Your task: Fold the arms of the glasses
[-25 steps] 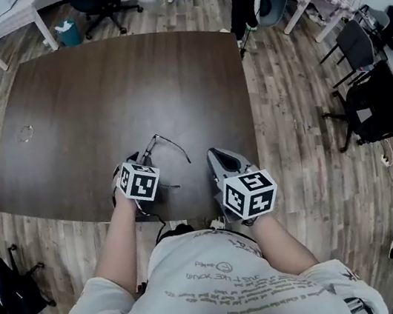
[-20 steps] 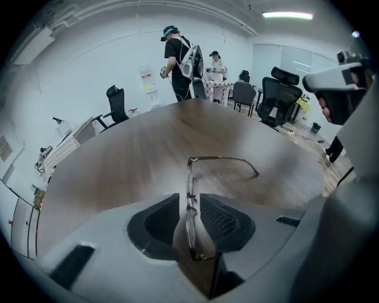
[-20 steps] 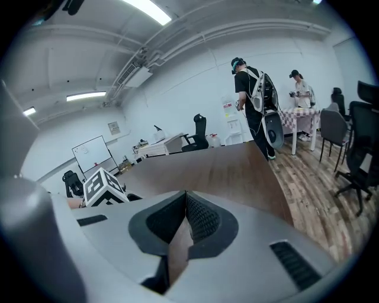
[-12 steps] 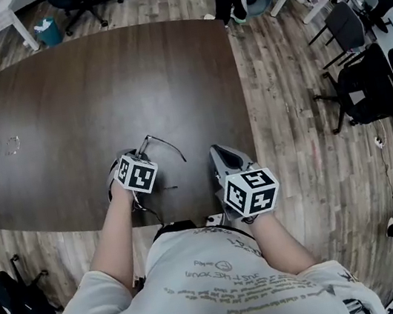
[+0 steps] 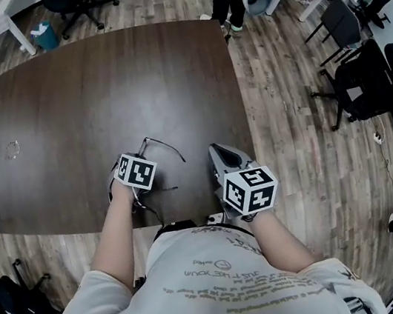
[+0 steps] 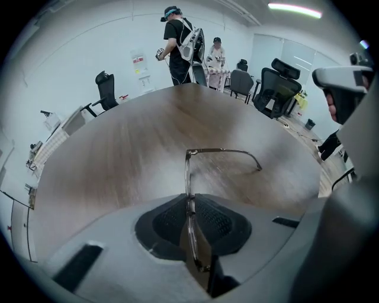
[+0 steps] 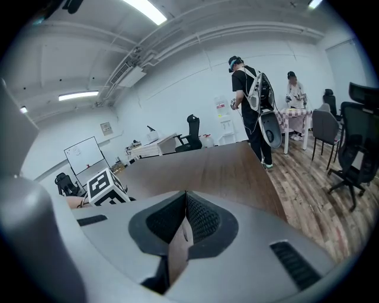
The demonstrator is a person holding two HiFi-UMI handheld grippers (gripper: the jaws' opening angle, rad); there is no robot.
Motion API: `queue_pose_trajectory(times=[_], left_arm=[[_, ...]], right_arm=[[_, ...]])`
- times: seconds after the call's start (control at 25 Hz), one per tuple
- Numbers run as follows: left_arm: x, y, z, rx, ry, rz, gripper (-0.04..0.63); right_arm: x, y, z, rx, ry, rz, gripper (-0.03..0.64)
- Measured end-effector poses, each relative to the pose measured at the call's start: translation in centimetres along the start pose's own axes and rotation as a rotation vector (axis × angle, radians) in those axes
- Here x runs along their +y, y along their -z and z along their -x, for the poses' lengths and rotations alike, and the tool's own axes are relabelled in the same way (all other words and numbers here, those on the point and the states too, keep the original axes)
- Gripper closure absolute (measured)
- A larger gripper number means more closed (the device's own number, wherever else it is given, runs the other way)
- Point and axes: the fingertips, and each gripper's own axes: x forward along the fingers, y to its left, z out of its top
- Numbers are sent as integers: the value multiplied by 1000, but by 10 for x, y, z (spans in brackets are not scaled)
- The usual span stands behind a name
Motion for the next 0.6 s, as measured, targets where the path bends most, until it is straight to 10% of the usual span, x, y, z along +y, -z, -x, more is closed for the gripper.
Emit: queue_pose_trajectory(times=[0.6], left_arm=[[-4, -45, 64, -326, -70, 71, 554]], right_arm=[[17, -9, 8, -30, -46, 48, 601]])
